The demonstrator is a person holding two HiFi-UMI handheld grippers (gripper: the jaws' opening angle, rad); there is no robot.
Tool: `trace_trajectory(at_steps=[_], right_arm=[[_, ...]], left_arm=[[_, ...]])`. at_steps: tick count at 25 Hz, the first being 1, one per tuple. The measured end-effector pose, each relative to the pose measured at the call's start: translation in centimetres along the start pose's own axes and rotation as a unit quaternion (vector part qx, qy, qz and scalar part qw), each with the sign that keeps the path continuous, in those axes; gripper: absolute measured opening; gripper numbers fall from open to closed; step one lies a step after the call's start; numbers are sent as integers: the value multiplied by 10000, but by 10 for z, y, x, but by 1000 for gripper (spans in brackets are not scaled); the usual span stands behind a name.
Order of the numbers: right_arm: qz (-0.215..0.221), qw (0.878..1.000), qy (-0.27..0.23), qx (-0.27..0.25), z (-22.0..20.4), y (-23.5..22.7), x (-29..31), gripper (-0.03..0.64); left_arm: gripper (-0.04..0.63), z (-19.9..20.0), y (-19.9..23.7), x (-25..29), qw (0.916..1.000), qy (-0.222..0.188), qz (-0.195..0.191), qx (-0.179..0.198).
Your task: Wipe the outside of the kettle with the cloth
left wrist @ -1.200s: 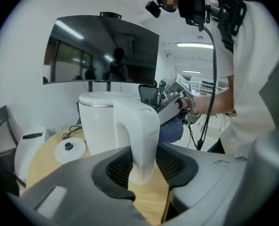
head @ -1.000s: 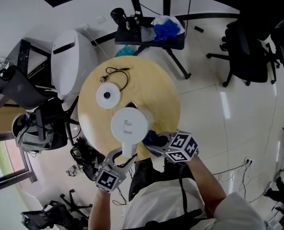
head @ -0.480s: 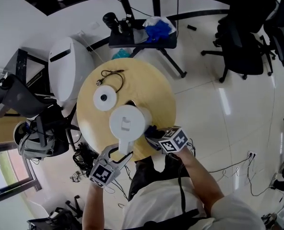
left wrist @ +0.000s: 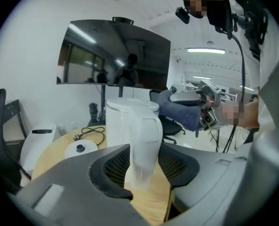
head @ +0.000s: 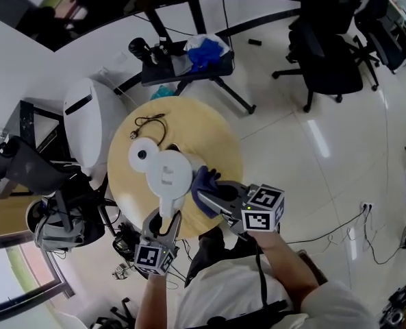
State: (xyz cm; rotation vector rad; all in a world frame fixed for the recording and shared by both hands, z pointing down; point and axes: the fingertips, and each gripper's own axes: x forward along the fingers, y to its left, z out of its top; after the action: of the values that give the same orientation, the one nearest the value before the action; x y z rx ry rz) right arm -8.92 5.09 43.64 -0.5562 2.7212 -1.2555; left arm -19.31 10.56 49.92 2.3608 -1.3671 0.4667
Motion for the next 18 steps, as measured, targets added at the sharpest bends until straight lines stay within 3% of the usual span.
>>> trace_trajectory(at_steps=[3,7,13,18], right_arm=[[-61,9994,-200,265,0,-10,2,64],[-244,9986,-103,448,-9,-25,6,64],[-703,9925,509,856,-47,-70,10,64],[-1078,9773,1020,1513,-98,-128,5,64]], left_arm=[[166,8,0,4,9996,-81,281,-38],[161,9,-3,7,9994,52,301,152],[160,9,-2,3,9984,138,-130,528],[161,7,-3,0,9934,402,-653,848]])
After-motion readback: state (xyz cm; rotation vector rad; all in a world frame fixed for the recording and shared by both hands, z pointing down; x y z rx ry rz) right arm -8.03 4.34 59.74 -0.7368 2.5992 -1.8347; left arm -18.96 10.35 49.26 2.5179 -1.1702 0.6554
